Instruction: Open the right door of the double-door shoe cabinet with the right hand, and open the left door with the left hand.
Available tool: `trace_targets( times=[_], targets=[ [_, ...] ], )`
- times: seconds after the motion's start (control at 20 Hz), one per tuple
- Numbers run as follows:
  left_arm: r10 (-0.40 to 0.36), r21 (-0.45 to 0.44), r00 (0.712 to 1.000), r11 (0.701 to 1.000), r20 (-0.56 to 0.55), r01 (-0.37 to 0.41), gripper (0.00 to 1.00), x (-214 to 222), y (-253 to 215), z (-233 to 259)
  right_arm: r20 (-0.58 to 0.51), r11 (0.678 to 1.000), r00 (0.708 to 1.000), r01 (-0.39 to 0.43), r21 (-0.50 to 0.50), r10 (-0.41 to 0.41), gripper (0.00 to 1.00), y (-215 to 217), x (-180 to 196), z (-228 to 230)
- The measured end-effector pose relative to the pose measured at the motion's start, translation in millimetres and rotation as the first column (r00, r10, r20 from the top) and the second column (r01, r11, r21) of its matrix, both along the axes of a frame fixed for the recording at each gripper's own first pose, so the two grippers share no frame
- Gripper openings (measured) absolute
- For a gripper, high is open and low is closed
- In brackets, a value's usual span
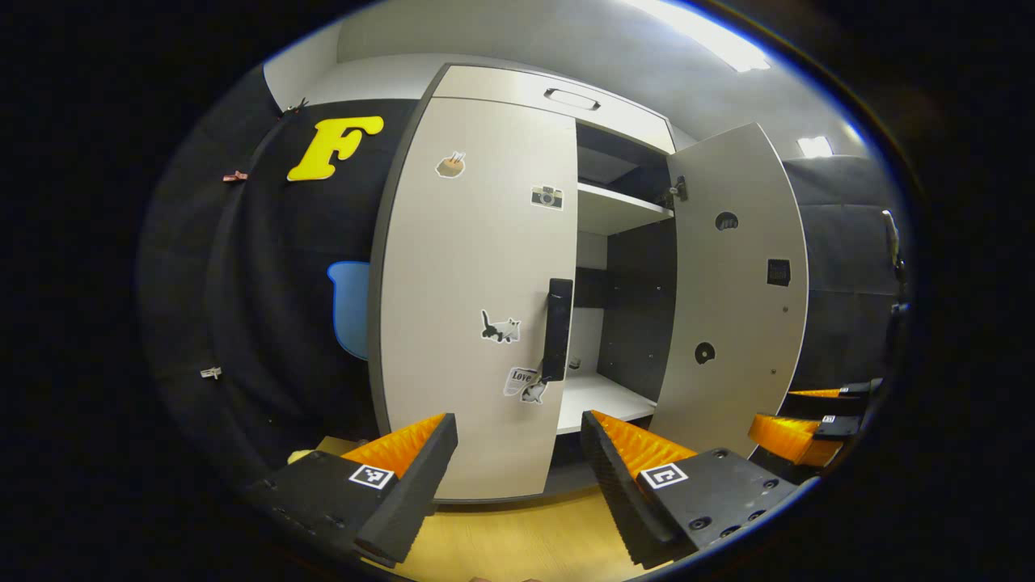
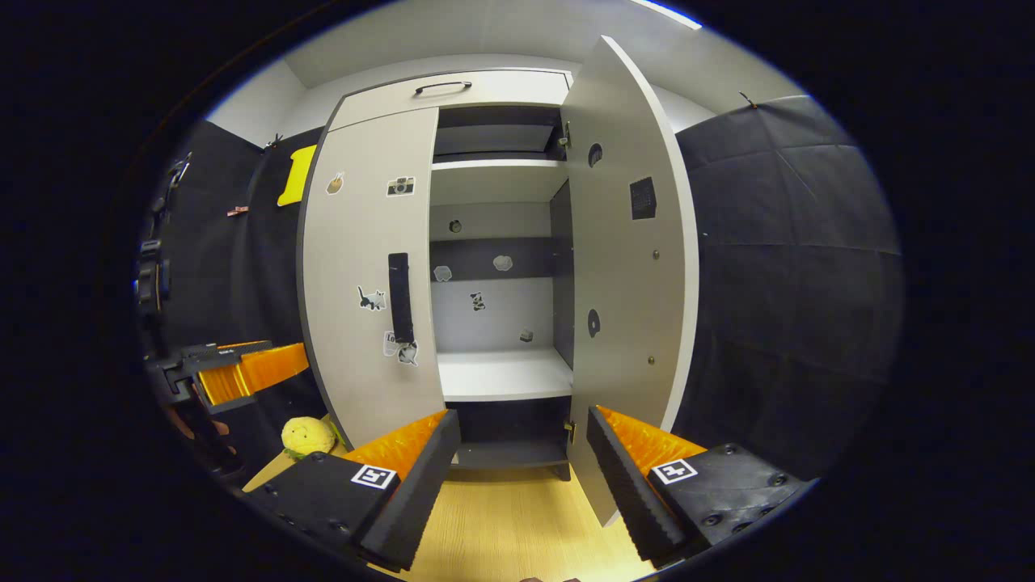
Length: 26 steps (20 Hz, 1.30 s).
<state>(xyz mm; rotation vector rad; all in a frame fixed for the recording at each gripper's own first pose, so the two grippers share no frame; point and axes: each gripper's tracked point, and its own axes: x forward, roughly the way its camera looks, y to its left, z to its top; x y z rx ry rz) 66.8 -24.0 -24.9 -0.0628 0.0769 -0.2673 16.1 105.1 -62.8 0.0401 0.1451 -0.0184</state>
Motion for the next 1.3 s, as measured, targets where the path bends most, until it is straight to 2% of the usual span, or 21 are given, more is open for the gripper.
trace_targets(
  times=[0.15,0.4,0.6,0.7,0.75,0.85,1.0,1.1,1.15,1.3],
  targets=[
    [0.0,-0.01,1.0,1.0,0.015,0.0,0.95,26,-15,18,-0.013,1.0,1.0,-0.019,-0.009,0.019,0.98,-4,-3,-12],
    [0.036,0.076,0.999,0.996,0.004,-0.036,0.94,84,-35,27,-0.063,0.995,0.994,-0.095,-0.016,0.094,0.98,-7,-5,-39],
    [0.058,0.071,0.998,0.996,-0.014,-0.057,0.92,122,-57,33,-0.085,0.989,0.985,-0.151,-0.005,0.15,0.98,-13,2,-54],
    [0.099,0.11,0.995,0.989,-0.017,-0.096,0.86,141,-58,36,-0.079,0.985,0.982,-0.17,-0.008,0.169,0.98,-16,8,-53],
    [0.121,0.116,0.992,0.986,-0.02,-0.118,0.77,150,-59,38,-0.074,0.983,0.981,-0.181,-0.002,0.18,0.98,-16,9,-52],
    [0.133,0.108,0.99,0.986,-0.039,-0.128,0.68,162,-66,38,-0.073,0.978,0.975,-0.207,0.015,0.208,0.98,-14,12,-53],
    [0.17,0.1,0.984,0.981,-0.043,-0.165,0.64,173,-70,38,-0.091,0.968,0.964,-0.248,0.038,0.25,0.98,-10,14,-59],
    [0.203,0.094,0.978,0.976,-0.054,-0.198,0.55,176,-69,34,-0.104,0.96,0.954,-0.278,0.045,0.281,0.98,-6,13,-64],
    [0.203,0.077,0.977,0.977,-0.061,-0.199,0.47,177,-71,32,-0.107,0.956,0.95,-0.29,0.043,0.293,0.98,-4,12,-65],
    [0.21,0.054,0.975,0.977,-0.066,-0.207,0.36,178,-72,31,-0.102,0.951,0.945,-0.308,0.033,0.31,0.98,-7,15,-64]
  ],
)
